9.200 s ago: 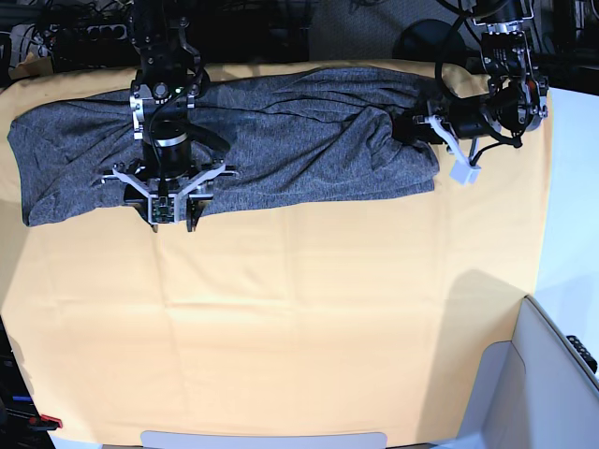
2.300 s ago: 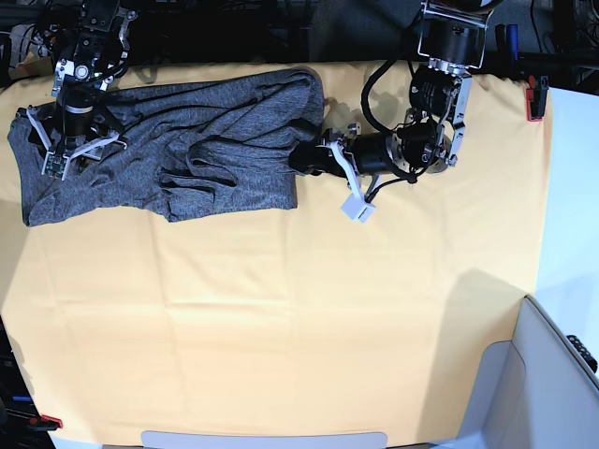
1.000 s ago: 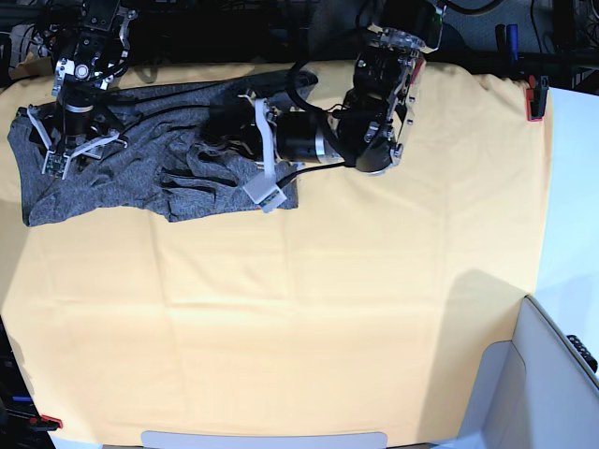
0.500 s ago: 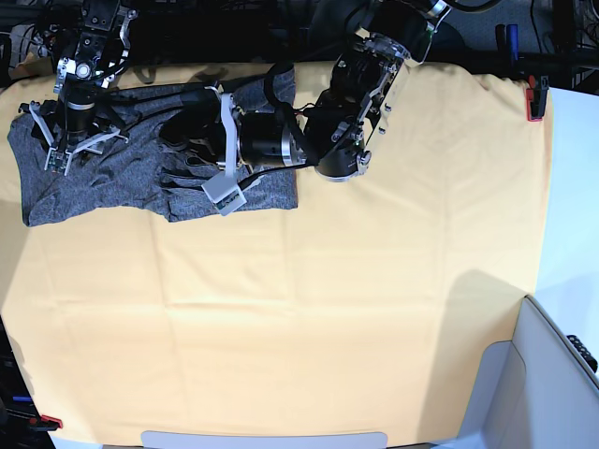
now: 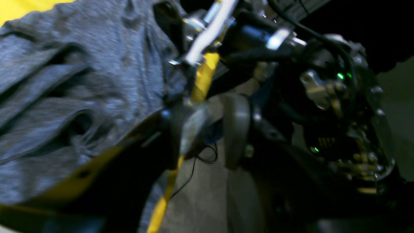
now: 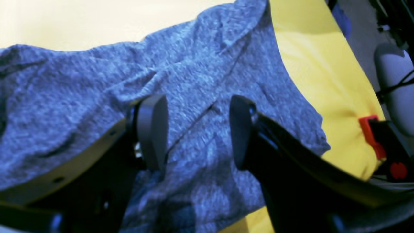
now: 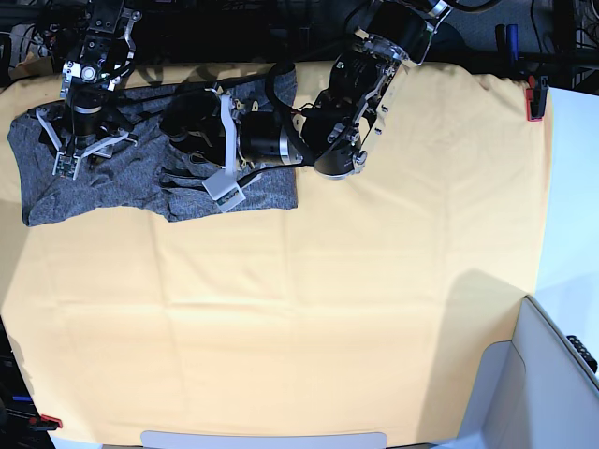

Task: Fold the T-shirt properly
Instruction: 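Push the left gripper further over the shirt toward the right gripper, then release the shirt with the left gripper and lift it away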

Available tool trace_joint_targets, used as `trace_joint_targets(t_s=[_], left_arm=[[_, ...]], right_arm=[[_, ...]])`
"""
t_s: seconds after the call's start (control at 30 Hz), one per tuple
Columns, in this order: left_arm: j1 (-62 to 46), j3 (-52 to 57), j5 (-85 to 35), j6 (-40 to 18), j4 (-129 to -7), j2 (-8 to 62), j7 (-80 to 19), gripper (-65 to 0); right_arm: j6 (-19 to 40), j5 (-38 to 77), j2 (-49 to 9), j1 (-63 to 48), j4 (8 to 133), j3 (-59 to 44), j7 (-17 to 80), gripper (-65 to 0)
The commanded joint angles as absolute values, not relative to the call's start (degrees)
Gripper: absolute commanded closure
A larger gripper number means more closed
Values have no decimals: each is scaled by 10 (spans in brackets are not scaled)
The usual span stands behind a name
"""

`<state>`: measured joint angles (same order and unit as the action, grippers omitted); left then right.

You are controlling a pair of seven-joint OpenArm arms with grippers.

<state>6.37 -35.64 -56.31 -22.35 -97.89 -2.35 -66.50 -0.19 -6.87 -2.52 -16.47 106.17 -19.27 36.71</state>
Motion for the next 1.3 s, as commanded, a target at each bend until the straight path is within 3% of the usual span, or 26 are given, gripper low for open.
trace_joint_targets(t_s=[0.0, 0.37, 0.5, 0.6, 0.73, 0.8, 0.97, 1.13, 1.27], left_arm=[[72, -368, -580, -228, -989, -31, -654, -250], [75, -351, -578, -227, -989, -29, -654, -267], [73, -305, -578, -227, -989, -28, -659, -267], [73, -299, -578, -227, -989, -7, -655, -267], [73, -294, -578, -227, -989, 20, -653, -266], [73, -294, -577, -227, -989, 33, -647, -242], [72, -296, -577, -227, -980, 58, -614, -153], [72, -294, -577, -227, -950, 85, -602, 0], [59, -294, -577, -227, -949, 105, -567, -6]], right_arm=[[-6, -72, -30, -161, 1064, -196, 353, -309], [-4, -69, -31, -155, 1096, -195, 352, -307], [51, -50, -30, -160, 1164, -167, 355, -302], [67, -50, -31, -167, 1178, -130, 353, -233], [68, -51, -35, -172, 1178, -53, 353, -67], [68, -52, -36, -172, 1178, -7, 356, 0], [66, -54, -69, -172, 1178, 103, 356, 0], [43, -136, -80, -172, 1177, 168, 356, 0], [44, -196, -80, -168, 1173, 209, 356, 0]])
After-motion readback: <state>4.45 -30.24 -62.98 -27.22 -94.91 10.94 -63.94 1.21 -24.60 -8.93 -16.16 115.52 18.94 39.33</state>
